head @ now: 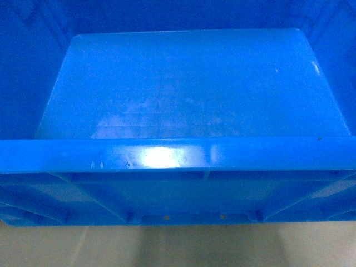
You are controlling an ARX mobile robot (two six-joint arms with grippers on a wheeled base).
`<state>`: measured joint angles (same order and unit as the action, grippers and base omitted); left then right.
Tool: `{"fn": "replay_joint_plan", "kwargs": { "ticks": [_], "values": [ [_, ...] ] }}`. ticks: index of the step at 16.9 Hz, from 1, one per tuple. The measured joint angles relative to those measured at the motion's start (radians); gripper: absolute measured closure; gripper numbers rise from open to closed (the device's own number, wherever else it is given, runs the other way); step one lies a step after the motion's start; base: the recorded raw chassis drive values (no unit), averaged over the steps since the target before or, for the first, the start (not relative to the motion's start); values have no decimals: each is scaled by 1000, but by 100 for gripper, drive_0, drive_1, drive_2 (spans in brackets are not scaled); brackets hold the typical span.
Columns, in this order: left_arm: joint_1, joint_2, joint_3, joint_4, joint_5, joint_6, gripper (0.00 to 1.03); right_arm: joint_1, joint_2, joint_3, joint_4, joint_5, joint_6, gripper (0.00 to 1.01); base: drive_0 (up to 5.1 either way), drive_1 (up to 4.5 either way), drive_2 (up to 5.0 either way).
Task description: Place box next to blue box on left shelf
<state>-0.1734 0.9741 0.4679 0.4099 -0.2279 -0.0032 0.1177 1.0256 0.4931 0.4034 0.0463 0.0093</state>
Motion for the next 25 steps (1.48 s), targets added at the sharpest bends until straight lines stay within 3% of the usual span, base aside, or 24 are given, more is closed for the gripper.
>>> {"fn": "replay_joint_plan", "kwargs": {
  "ticks": [7, 25],
  "values": [
    [0, 0, 0, 3, 0, 0, 83, 0, 0, 0, 1, 1, 0, 80, -503, 238, 238],
    [0, -2, 0, 2, -1, 1, 83, 1, 0, 0, 2, -1, 0, 80, 0, 0, 0]
  ]
}}
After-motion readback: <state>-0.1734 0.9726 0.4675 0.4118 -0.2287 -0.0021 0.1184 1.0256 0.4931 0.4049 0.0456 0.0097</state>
